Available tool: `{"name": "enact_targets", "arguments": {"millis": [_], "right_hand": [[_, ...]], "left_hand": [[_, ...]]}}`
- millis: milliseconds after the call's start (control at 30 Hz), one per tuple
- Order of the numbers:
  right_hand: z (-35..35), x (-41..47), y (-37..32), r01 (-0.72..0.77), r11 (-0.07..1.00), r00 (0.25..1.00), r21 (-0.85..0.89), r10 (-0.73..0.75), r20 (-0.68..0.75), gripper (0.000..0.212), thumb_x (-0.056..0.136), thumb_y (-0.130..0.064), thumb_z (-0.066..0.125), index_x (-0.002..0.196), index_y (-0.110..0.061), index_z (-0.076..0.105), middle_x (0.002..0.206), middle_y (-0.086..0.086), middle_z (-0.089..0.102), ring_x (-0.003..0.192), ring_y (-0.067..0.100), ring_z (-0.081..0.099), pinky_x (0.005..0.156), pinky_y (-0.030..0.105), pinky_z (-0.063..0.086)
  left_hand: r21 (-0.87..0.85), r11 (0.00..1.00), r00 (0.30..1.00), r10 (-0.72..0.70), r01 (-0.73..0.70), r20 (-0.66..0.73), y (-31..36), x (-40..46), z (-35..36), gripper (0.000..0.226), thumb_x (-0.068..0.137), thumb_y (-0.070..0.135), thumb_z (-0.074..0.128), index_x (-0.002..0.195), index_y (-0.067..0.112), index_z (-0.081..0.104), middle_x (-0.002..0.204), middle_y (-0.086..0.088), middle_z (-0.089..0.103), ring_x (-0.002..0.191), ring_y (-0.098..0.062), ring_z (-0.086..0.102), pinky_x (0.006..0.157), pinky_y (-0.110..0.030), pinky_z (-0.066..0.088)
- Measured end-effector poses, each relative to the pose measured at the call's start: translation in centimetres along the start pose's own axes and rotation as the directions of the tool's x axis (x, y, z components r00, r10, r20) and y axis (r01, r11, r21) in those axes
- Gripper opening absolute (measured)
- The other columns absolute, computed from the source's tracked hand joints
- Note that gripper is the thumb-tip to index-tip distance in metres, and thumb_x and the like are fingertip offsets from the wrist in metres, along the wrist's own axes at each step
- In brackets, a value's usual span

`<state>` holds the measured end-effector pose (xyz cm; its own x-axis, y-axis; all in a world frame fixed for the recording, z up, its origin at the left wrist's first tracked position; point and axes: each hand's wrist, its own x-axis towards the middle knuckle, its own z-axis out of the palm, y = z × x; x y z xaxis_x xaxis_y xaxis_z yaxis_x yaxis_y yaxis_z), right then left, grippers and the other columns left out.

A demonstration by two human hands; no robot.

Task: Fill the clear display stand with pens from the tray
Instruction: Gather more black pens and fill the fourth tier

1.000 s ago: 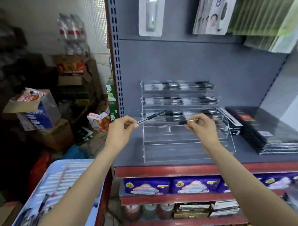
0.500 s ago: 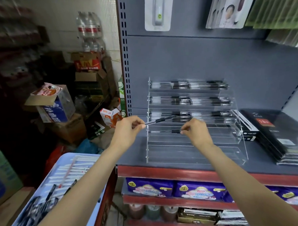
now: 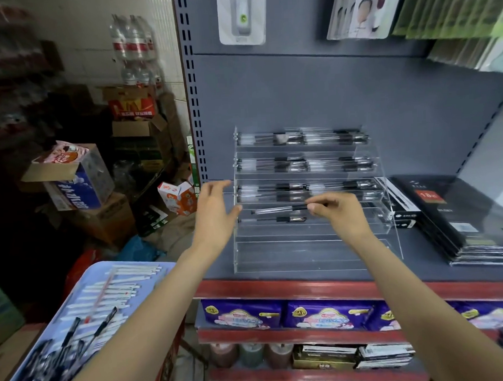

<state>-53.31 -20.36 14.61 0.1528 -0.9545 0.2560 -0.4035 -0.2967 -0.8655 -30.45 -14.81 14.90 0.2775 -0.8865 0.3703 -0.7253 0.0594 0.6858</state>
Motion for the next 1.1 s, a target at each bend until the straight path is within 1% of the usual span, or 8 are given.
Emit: {"name": "enact_targets", "arguments": {"millis": [100, 200, 300, 633, 733, 833, 967, 1100], "right_hand": [[0.2, 0.2, 0.8, -0.029, 0.987, 1.0, -0.159, 0.029, 0.001, 0.01, 0.082, -0.01, 0.07, 0.091, -0.013, 0.074, 0.086, 0.001, 0.07, 0.083, 0.014, 0.062, 0.079, 0.022, 0.045], [1.4, 0.6, 0.4, 0.004, 0.966, 0.998, -0.258, 0.013, 0.064, 0.011, 0.08, -0.008, 0.071, 0.091, -0.009, 0.075, 0.089, 0.006, 0.072, 0.082, 0.013, 0.061, 0.077, 0.015, 0.044], [2.5, 1.1, 0.0, 0.043, 0.935, 0.991, -0.353, 0.004, 0.131, 0.011, 0.079, -0.005, 0.071, 0.09, -0.006, 0.074, 0.09, 0.007, 0.072, 0.079, 0.011, 0.06, 0.072, 0.007, 0.038], [2.8, 2.2, 0.3, 0.068, 0.875, 0.98, -0.48, 0.032, 0.196, 0.012, 0.078, -0.004, 0.072, 0.086, -0.012, 0.075, 0.091, 0.005, 0.073, 0.08, 0.014, 0.063, 0.082, 0.025, 0.05], [3.0, 2.1, 0.3, 0.06, 0.88, 0.982, -0.472, 0.033, 0.186, 0.012, 0.079, -0.004, 0.071, 0.088, -0.011, 0.075, 0.093, 0.006, 0.073, 0.08, 0.011, 0.061, 0.082, 0.021, 0.048], [3.5, 1.3, -0.6, 0.061, 0.912, 0.983, -0.405, 0.015, 0.181, 0.013, 0.08, -0.006, 0.07, 0.092, -0.008, 0.074, 0.095, 0.006, 0.072, 0.079, 0.01, 0.06, 0.074, 0.009, 0.04], [6.0, -1.3, -3.4, 0.143, 0.951, 0.988, -0.274, -0.122, 0.092, 0.012, 0.083, -0.008, 0.067, 0.093, -0.011, 0.073, 0.091, 0.0, 0.069, 0.072, 0.003, 0.056, 0.067, -0.002, 0.037], [11.9, -4.9, -6.6, 0.195, 0.973, 0.967, -0.124, -0.169, 0.189, 0.014, 0.084, -0.007, 0.063, 0.091, -0.015, 0.072, 0.087, -0.005, 0.066, 0.072, -0.003, 0.056, 0.069, 0.002, 0.039]], "left_hand": [[0.037, 0.997, 0.991, -0.075, 0.071, 0.113, -1.1, 0.0, -0.3, 0.062, 0.088, 0.015, 0.062, 0.143, 0.011, 0.033, 0.143, -0.009, 0.041, 0.128, -0.023, 0.045, 0.107, -0.033, 0.035], [-0.059, 0.993, 0.977, -0.094, 0.107, 0.193, -1.1, -0.2, -0.5, 0.056, 0.089, 0.014, 0.061, 0.141, 0.015, 0.039, 0.133, -0.008, 0.054, 0.114, -0.021, 0.058, 0.095, -0.024, 0.04], [-0.132, 0.983, 0.97, -0.098, 0.13, 0.224, -1.3, -0.4, -0.6, 0.056, 0.088, 0.012, 0.063, 0.139, 0.017, 0.041, 0.128, -0.008, 0.058, 0.111, -0.02, 0.059, 0.089, -0.019, 0.039], [-0.197, 0.971, 0.971, -0.088, 0.133, 0.221, -2.0, -0.5, -0.5, 0.056, 0.085, 0.011, 0.065, 0.137, 0.019, 0.045, 0.125, -0.006, 0.06, 0.11, -0.018, 0.059, 0.092, -0.023, 0.043], [-0.187, 0.974, 0.975, -0.086, 0.125, 0.205, -1.9, -0.7, -0.5, 0.054, 0.086, 0.012, 0.065, 0.136, 0.019, 0.046, 0.123, -0.005, 0.061, 0.105, -0.013, 0.058, 0.09, -0.021, 0.042], [-0.21, 0.97, 0.976, -0.081, 0.123, 0.201, -1.8, -1.1, -0.9, 0.048, 0.086, 0.014, 0.064, 0.132, 0.018, 0.051, 0.119, -0.002, 0.063, 0.098, -0.008, 0.057, 0.09, -0.022, 0.045], [-0.247, 0.96, 0.982, -0.092, 0.131, 0.162, -3.8, -2.5, -2.8, 0.027, 0.086, 0.015, 0.065, 0.11, 0.026, 0.062, 0.097, 0.013, 0.066, 0.093, -0.005, 0.062, 0.091, -0.029, 0.05], [-0.226, 0.956, 0.98, -0.162, 0.186, 0.118, -7.9, -5.4, -6.6, 0.019, 0.087, 0.011, 0.063, 0.104, 0.018, 0.066, 0.092, 0.006, 0.067, 0.087, -0.007, 0.062, 0.087, -0.029, 0.05]]}}
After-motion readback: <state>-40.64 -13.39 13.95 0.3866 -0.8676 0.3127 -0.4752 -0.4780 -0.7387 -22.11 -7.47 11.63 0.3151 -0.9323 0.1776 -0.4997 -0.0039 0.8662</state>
